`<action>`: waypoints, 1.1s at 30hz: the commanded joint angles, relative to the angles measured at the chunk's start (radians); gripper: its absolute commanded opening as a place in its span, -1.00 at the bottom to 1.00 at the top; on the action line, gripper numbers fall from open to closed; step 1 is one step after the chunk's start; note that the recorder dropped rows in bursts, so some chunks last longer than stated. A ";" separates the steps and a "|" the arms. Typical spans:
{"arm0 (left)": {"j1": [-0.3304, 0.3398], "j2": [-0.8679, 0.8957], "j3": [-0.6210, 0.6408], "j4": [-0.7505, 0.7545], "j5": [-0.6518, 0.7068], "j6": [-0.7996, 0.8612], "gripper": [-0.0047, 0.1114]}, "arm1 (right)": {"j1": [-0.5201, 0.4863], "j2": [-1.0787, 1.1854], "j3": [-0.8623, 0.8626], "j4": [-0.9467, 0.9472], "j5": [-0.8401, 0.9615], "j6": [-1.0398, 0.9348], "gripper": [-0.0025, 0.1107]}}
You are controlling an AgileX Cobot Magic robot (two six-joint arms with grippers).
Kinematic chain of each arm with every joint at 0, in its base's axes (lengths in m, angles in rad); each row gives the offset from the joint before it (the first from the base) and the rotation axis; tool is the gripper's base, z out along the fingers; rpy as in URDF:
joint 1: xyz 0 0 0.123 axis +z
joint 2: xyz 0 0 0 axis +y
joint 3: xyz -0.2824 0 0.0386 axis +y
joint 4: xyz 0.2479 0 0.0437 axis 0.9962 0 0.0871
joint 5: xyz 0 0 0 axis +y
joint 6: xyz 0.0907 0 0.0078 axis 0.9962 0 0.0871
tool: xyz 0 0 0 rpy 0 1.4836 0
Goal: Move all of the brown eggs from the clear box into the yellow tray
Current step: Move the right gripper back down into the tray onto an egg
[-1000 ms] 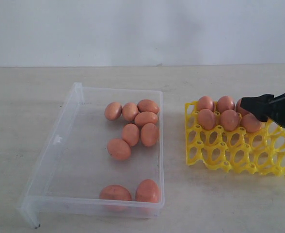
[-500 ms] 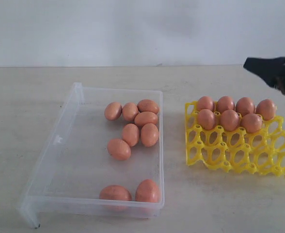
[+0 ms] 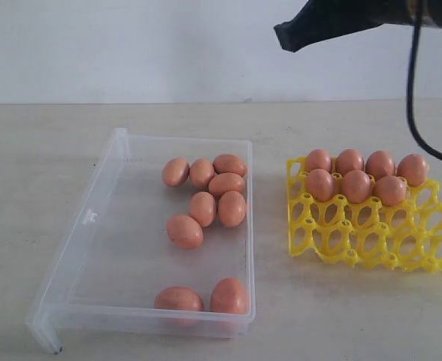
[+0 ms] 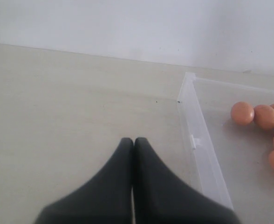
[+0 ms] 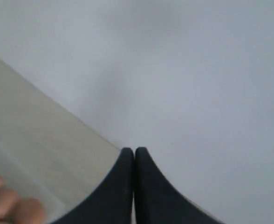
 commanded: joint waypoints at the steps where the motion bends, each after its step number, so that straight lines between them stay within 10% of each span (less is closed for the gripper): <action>1: -0.005 0.001 -0.002 -0.002 -0.007 0.000 -0.99 | 0.059 0.133 -0.177 0.483 0.460 -0.421 -0.96; 5: -0.005 0.001 -0.002 -0.002 -0.007 0.000 -0.99 | 0.031 0.297 -0.461 1.274 0.629 -1.095 -0.96; 10: -0.005 0.001 -0.002 -0.002 -0.007 0.000 -0.99 | 0.049 0.497 -0.766 1.693 0.815 -1.319 -0.96; 20: -0.005 0.001 -0.002 -0.002 -0.007 0.000 -0.99 | 0.164 0.784 -0.941 1.667 0.979 -1.426 -0.90; 28: -0.005 0.001 -0.002 -0.002 -0.007 0.000 -0.99 | 0.171 0.861 -0.941 1.666 0.979 -1.446 0.00; 33: -0.005 0.001 -0.002 -0.002 -0.007 0.000 -0.99 | 0.171 0.894 -0.941 1.663 0.979 -1.418 0.04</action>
